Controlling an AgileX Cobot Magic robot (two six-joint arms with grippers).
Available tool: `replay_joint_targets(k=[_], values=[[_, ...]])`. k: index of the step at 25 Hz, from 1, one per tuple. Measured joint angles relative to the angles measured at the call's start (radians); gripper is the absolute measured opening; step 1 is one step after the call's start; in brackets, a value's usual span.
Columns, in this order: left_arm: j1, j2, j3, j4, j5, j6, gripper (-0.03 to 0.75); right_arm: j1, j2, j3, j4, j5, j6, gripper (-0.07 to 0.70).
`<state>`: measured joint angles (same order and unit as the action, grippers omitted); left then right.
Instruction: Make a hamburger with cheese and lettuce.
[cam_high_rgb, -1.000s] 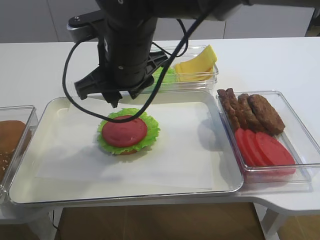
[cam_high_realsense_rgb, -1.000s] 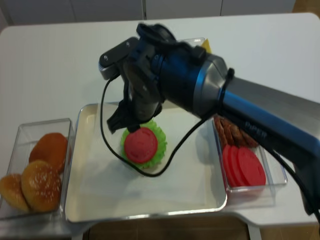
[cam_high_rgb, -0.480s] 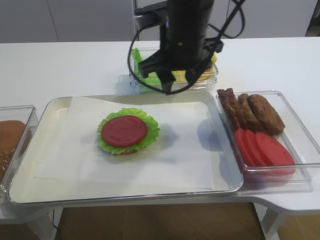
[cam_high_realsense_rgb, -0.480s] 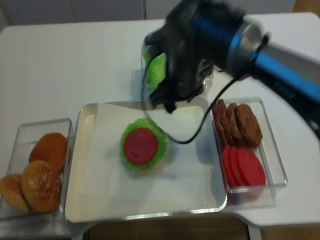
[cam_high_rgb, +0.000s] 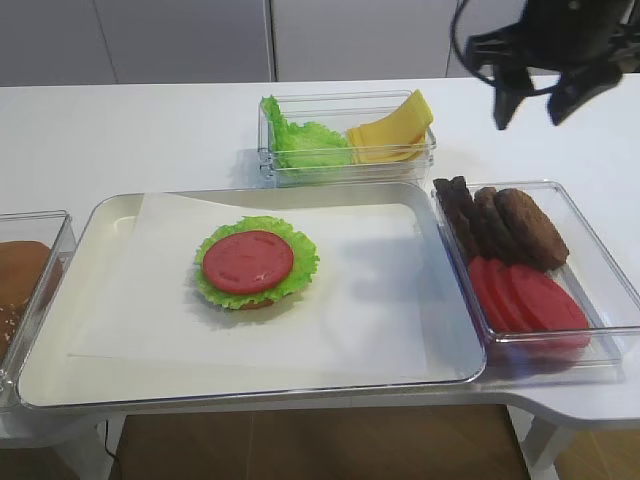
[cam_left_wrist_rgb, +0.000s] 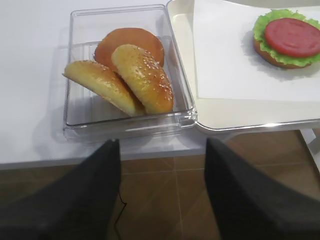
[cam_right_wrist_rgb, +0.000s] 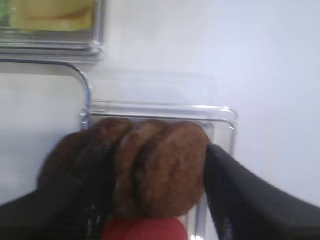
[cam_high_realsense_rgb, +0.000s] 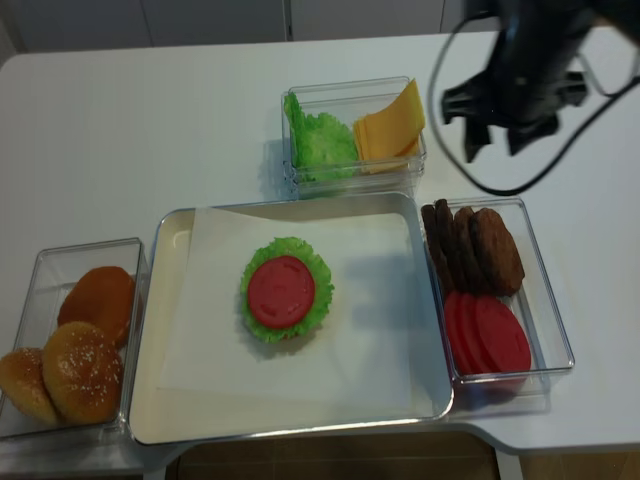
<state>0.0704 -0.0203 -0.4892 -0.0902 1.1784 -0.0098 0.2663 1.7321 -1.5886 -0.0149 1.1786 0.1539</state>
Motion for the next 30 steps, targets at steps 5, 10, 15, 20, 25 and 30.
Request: replay_joint_targets(k=[5,10,15,20,25,30], values=[[0.000,0.000,0.000,0.000,0.000,0.000,0.403,-0.108,-0.143,0.162,0.000,-0.019,-0.009,0.426],[0.000,0.000,0.000,0.000,0.000,0.000,0.403,-0.135,-0.326,0.348,0.000,-0.047,-0.007,0.426],[0.000,0.000,0.000,0.000,0.000,0.000,0.403,-0.135,-0.531,0.517,0.015,-0.054,0.021,0.426],[0.000,0.000,0.000,0.000,0.000,0.000,0.403,-0.135,-0.750,0.650,0.043,-0.039,0.027,0.426],[0.000,0.000,0.000,0.000,0.000,0.000,0.403,-0.135,-0.992,0.722,0.045,0.022,0.028,0.419],[0.000,0.000,0.000,0.000,0.000,0.000,0.403,-0.137,-1.226,0.757,0.046,0.081,0.028,0.417]])
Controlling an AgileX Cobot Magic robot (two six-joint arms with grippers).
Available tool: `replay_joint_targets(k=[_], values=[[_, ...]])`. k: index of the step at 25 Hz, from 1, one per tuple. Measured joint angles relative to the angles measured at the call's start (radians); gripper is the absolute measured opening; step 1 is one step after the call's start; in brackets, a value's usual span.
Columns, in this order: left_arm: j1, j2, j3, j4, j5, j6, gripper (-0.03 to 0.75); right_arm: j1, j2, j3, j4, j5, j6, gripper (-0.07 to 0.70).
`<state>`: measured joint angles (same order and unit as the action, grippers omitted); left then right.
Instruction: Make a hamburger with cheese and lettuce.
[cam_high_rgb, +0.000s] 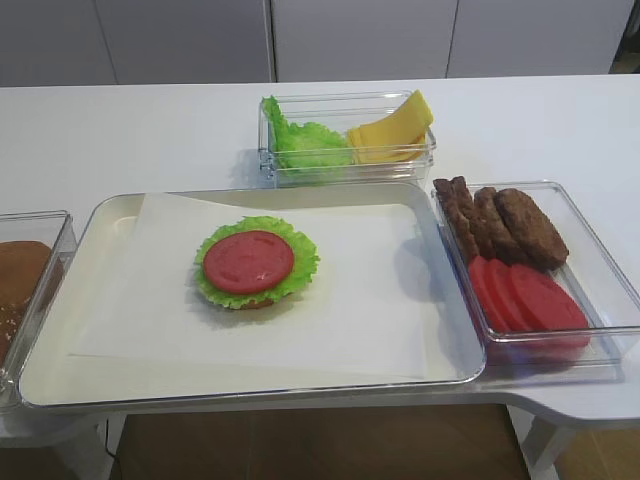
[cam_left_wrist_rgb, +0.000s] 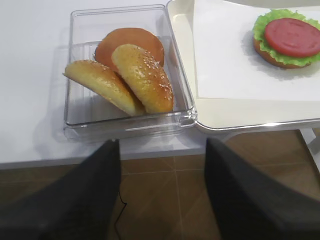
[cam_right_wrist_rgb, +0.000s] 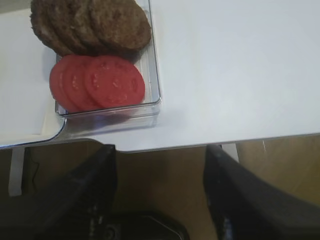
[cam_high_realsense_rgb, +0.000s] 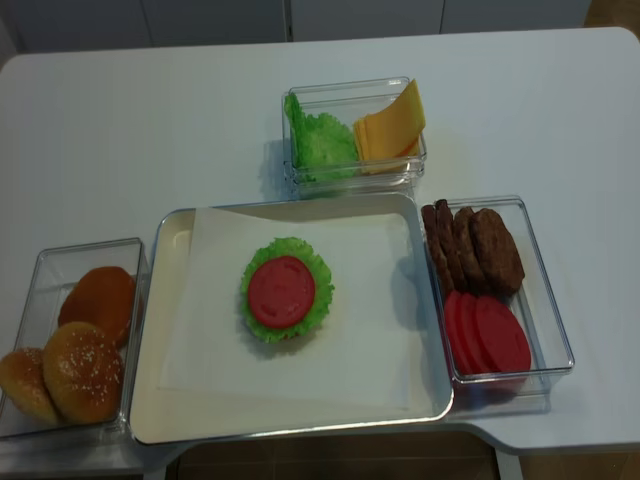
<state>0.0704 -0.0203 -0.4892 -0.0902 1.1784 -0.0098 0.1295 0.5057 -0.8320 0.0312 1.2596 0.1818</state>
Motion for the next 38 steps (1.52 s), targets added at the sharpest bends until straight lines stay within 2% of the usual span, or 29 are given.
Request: replay_joint_targets(k=[9,15,20,23,25,27,38], values=[[0.000,0.000,0.000,0.000,0.000,0.000,0.403,0.000,-0.359,0.061,0.029,0.017,0.000,0.416],[0.000,0.000,0.000,0.000,0.000,0.000,0.403,0.000,-0.518,0.138,0.029,0.023,-0.011,0.416],[0.000,0.000,0.000,0.000,0.000,0.000,0.403,0.000,-0.527,0.208,0.032,0.025,-0.120,0.416],[0.000,0.000,0.000,0.000,0.000,0.000,0.403,0.000,-0.527,0.237,0.032,-0.038,-0.171,0.416],[0.000,0.000,0.000,0.000,0.000,0.000,0.403,0.000,-0.527,0.261,0.032,-0.078,-0.182,0.417],[0.000,0.000,0.000,0.000,0.000,0.000,0.403,0.000,-0.527,0.290,0.032,-0.093,-0.182,0.421],[0.000,0.000,0.000,0.000,0.000,0.000,0.403,0.000,-0.527,0.350,0.019,-0.128,-0.182,0.456]])
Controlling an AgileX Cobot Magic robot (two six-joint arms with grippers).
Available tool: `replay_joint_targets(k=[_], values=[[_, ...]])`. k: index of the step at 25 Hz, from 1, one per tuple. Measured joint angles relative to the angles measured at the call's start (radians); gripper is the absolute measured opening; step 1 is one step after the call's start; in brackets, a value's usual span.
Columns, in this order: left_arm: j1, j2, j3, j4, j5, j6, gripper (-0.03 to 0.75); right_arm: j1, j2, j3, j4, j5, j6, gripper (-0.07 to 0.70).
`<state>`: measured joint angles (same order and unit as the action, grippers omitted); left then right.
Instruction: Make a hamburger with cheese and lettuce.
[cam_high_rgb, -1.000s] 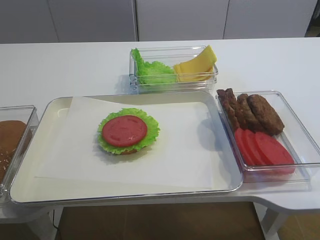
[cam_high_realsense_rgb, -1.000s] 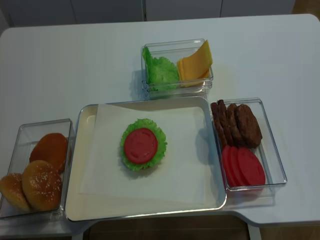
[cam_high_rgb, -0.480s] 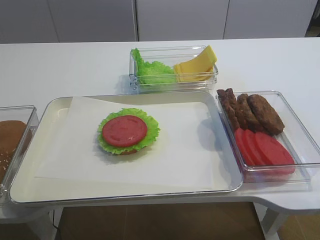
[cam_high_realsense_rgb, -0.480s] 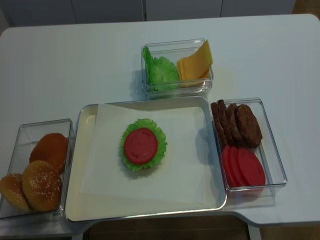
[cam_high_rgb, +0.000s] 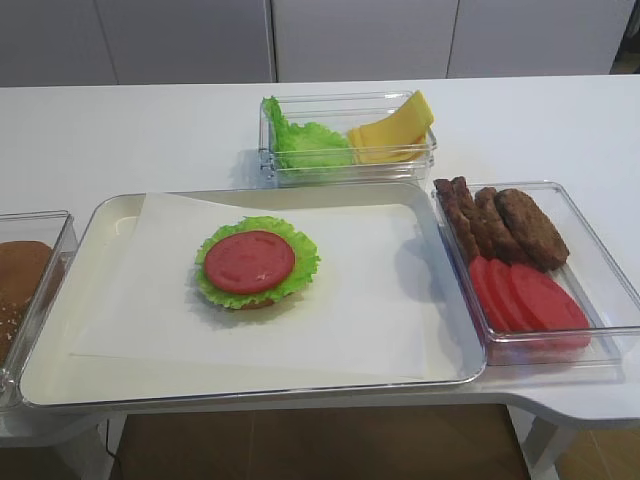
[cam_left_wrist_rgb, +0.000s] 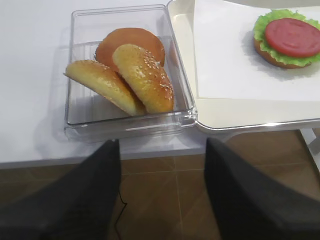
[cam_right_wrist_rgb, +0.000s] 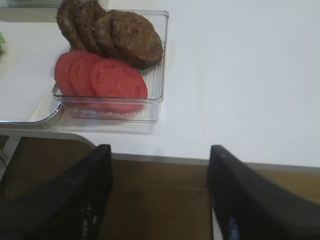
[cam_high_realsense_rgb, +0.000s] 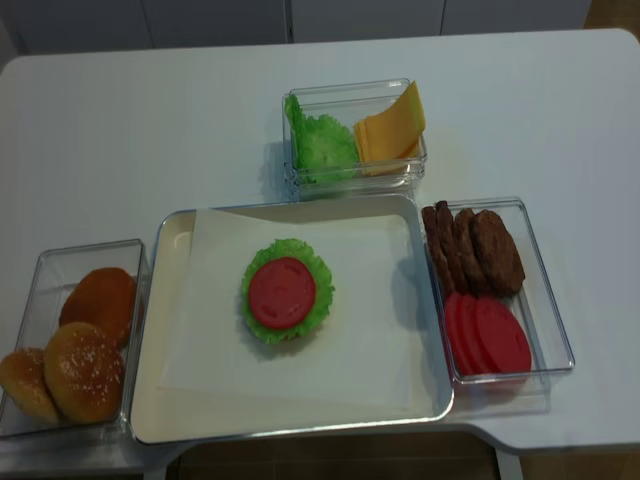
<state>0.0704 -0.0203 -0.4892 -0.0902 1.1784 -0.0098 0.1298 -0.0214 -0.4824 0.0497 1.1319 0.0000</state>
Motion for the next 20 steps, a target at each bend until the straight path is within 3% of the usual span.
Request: replay_joint_targets(k=[14,20], values=[[0.000,0.000,0.000,0.000,0.000,0.000,0.403,0.000,0.000,0.004,0.030,0.000,0.000,0.456],[0.000,0.000,0.000,0.000,0.000,0.000,0.403,-0.090,0.000,0.004,0.030,0.000,0.000,0.456]])
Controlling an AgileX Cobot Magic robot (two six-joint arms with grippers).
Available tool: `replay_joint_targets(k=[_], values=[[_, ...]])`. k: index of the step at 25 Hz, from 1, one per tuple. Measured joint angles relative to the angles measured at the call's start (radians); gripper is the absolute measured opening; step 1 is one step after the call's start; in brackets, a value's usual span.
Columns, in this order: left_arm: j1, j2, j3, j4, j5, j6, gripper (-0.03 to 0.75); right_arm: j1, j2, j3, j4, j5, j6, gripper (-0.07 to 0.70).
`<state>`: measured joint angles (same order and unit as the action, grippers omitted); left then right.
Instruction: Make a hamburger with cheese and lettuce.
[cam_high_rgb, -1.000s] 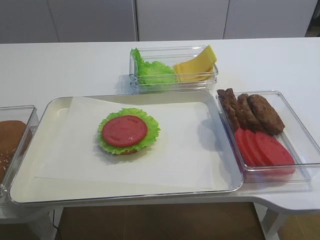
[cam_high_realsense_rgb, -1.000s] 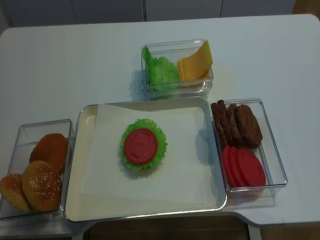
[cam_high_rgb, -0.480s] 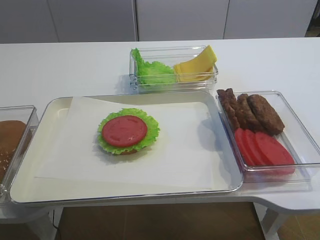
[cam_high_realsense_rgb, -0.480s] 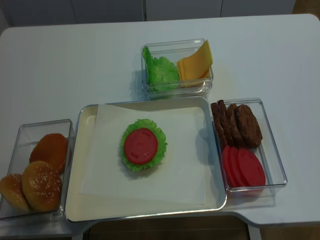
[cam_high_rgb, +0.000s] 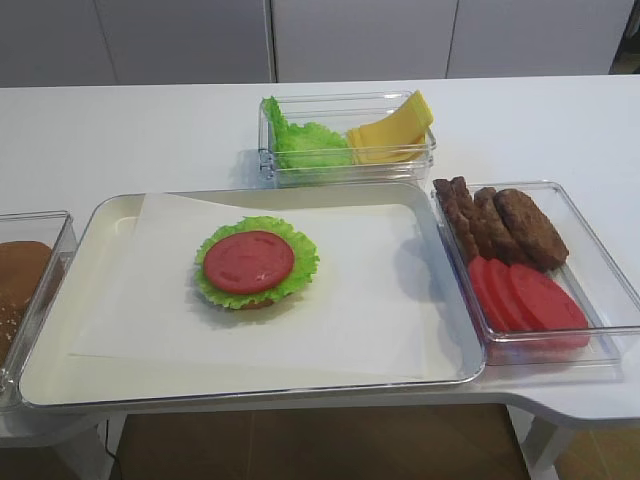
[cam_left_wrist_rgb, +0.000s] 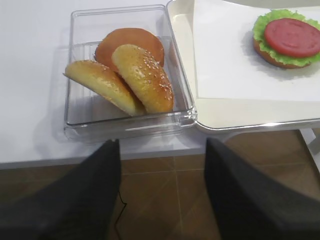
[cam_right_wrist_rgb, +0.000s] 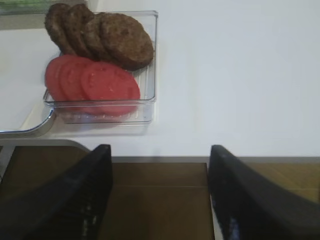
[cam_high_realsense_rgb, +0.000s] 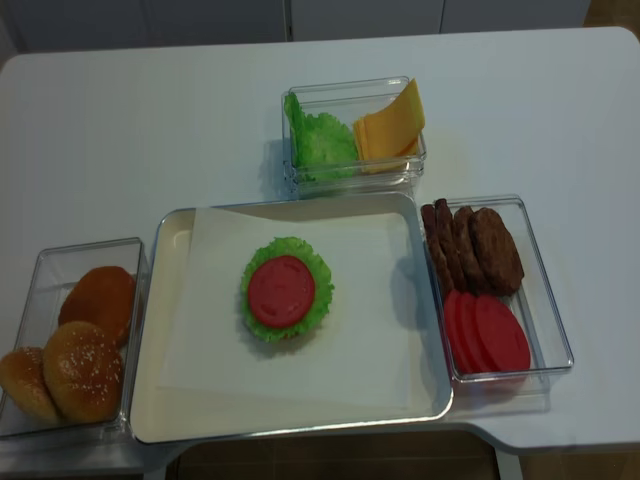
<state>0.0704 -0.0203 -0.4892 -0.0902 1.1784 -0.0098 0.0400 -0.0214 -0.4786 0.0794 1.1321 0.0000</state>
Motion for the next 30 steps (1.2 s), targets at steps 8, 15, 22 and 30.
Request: replay_joint_targets(k=[8,15,22,30], values=[[0.000,0.000,0.000,0.000,0.000,0.000,0.403,-0.020,0.000,0.000,-0.002,0.000,-0.005,0.456],[0.000,0.000,0.000,0.000,0.000,0.000,0.403,-0.020,0.000,0.000,-0.002,0.000,0.000,0.456],[0.000,0.000,0.000,0.000,0.000,0.000,0.403,-0.020,0.000,0.000,-0.002,0.000,-0.005,0.456],[0.000,0.000,0.000,0.000,0.000,0.000,0.403,-0.020,0.000,0.000,-0.002,0.000,0.000,0.456]])
